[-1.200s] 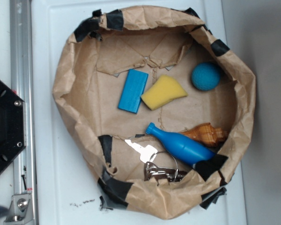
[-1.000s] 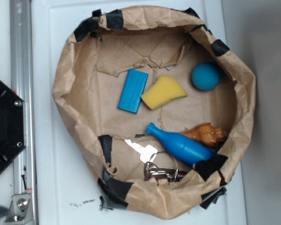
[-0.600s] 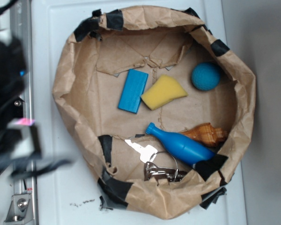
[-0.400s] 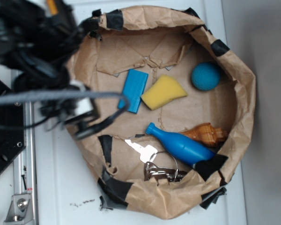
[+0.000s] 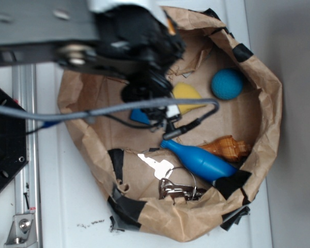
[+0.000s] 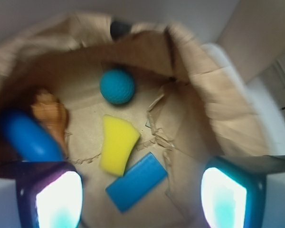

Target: Grab the blue ball.

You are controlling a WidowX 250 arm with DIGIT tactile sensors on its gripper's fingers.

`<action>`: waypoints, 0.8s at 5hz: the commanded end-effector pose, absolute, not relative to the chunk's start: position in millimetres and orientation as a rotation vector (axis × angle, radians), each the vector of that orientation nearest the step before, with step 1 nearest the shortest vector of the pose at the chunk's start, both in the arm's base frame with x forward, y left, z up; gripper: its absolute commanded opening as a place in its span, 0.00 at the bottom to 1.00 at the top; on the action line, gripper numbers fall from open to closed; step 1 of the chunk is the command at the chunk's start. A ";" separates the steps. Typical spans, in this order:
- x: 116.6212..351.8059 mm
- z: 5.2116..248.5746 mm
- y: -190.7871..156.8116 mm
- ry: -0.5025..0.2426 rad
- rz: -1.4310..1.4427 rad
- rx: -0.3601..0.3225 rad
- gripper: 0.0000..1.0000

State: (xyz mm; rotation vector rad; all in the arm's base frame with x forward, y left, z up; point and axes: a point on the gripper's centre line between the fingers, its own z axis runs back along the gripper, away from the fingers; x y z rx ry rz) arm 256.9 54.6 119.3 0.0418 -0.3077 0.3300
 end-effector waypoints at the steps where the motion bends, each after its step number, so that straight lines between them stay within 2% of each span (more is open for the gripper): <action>1: 322.4 60.9 43.8 -0.400 0.193 -0.001 1.00; 2: 342.0 56.4 45.4 -0.413 0.179 -0.013 1.00; 3: 355.8 63.9 55.8 -0.431 0.178 0.008 1.00; 4: 363.0 67.8 60.0 -0.441 0.148 0.040 0.90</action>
